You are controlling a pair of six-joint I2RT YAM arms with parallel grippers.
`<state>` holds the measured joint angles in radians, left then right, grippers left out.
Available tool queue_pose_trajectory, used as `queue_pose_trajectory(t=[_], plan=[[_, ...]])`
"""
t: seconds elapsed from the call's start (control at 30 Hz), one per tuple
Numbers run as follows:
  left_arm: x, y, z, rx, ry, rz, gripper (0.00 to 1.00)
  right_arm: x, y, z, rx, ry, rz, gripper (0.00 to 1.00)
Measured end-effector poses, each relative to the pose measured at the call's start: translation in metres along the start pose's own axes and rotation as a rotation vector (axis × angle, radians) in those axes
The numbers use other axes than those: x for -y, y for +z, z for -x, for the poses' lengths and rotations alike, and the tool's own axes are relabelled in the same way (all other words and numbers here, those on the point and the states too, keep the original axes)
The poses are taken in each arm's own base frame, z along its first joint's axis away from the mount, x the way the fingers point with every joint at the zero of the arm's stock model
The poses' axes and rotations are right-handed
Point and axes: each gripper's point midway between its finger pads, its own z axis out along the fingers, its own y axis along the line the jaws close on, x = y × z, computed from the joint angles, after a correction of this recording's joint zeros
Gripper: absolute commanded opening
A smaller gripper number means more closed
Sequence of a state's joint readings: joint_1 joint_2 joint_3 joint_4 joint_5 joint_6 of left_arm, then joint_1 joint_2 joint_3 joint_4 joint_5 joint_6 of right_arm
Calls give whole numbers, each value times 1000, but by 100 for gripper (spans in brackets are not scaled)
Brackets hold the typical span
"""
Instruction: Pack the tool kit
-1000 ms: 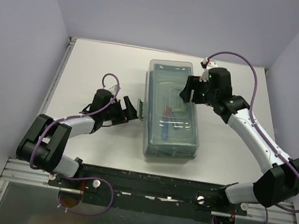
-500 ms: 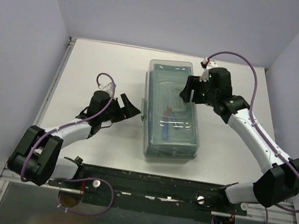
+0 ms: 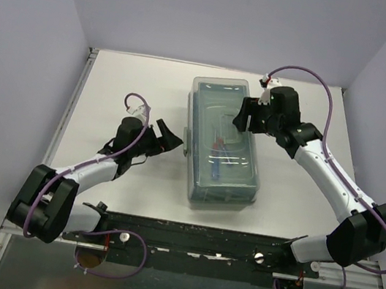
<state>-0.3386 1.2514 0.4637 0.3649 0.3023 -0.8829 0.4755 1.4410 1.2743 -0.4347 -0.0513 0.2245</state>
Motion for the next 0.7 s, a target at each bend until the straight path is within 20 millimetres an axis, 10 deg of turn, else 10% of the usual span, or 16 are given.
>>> queue_pose_trajectory(t=[0.7], plan=[[47,8,-2,41,47,-145,78,9,2,6,22,-4,-22,65]])
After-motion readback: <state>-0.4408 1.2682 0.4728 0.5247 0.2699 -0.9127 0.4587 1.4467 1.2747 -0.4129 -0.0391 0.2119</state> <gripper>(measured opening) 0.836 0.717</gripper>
